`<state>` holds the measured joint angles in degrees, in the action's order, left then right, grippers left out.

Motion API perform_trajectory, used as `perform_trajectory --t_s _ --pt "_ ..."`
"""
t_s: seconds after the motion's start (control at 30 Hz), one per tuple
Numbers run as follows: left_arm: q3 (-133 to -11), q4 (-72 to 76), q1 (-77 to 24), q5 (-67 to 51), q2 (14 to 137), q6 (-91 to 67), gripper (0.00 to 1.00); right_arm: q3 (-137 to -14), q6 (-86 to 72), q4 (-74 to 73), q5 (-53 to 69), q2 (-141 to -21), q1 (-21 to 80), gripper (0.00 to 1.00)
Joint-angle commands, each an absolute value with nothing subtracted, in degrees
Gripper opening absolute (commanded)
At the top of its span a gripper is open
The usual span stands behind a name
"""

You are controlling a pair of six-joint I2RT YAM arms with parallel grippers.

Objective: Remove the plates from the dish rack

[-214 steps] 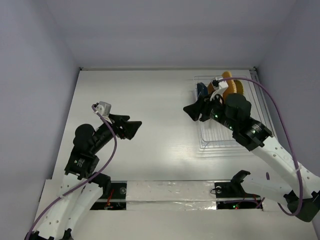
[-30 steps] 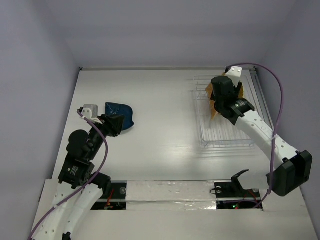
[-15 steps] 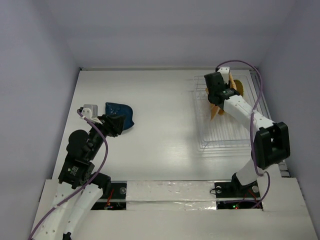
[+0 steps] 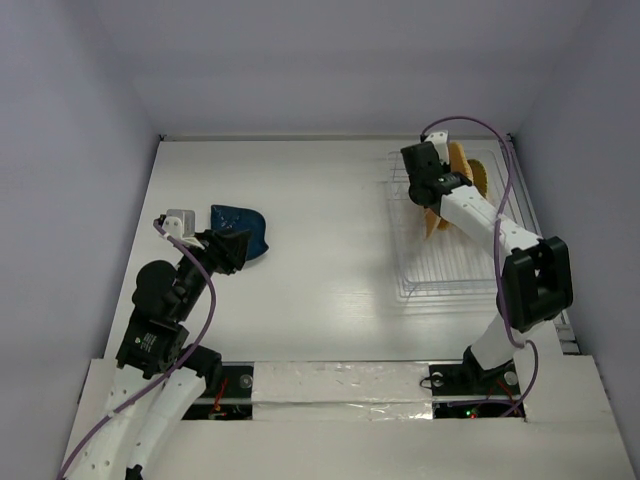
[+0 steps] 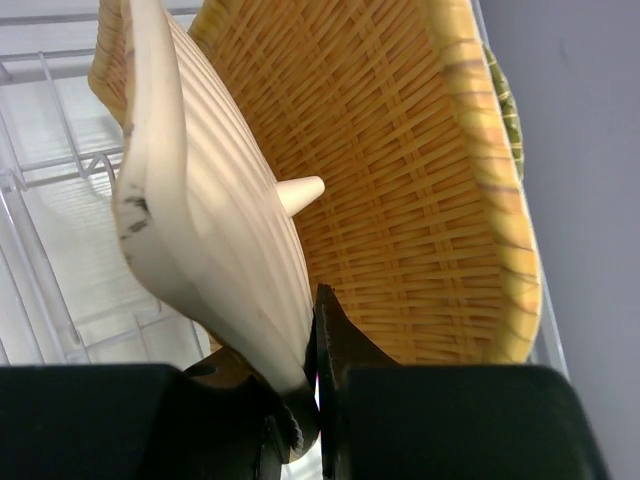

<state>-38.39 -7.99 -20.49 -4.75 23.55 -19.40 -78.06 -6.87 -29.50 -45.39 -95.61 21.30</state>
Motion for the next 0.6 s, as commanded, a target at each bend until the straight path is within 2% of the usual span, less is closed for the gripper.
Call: perform_trajectory --t_s 0.0,0.27,0.57 --pt "-39.5 -5.4 -20.1 -5.8 23.1 -19.5 0.43 -82.6 -4.4 -28.7 -50.5 -93.8 23.2 0.00" --pt "-39.5 -5.3 -20.1 -5.8 22.9 -19.5 0.43 -86.5 -4.1 -31.3 -53.4 -89.9 24.3 0.00" --pt "-39.4 -5.2 -20.1 -5.8 22.9 -19.4 0.44 -89.6 -5.8 -32.9 -51.0 -77.4 26.7 0.00"
